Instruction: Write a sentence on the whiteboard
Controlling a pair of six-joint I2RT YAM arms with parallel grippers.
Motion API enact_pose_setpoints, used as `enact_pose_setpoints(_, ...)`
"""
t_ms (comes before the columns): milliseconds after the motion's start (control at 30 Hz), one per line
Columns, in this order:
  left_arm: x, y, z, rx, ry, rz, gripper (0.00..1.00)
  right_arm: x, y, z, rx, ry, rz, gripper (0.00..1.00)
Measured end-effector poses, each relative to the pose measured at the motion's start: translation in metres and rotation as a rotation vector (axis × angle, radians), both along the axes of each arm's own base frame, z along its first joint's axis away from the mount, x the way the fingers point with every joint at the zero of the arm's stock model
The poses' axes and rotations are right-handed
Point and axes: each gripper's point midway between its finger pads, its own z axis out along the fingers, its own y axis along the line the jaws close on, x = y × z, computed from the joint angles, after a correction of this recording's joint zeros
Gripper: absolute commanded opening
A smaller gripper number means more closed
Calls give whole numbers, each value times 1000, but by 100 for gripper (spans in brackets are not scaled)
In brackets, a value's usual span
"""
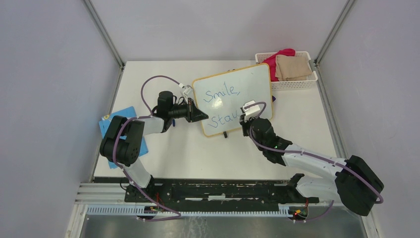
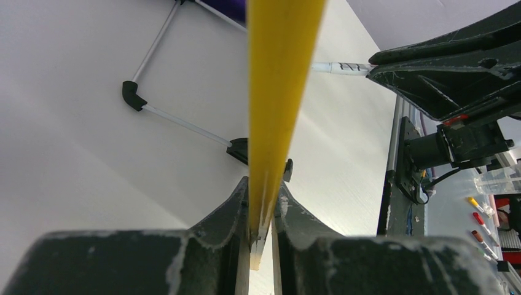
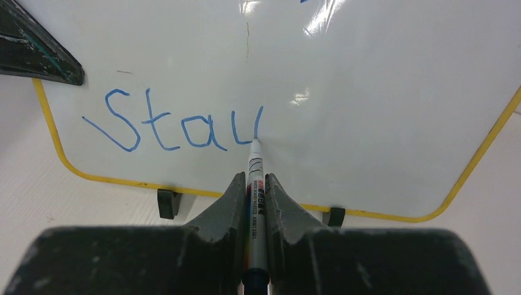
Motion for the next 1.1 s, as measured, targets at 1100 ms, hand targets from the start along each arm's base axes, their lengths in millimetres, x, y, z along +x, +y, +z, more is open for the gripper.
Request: enact_pose_setpoints(1100,-1,-1,1,4,-1,1,2,-36,53,-34,-9,110,208,0)
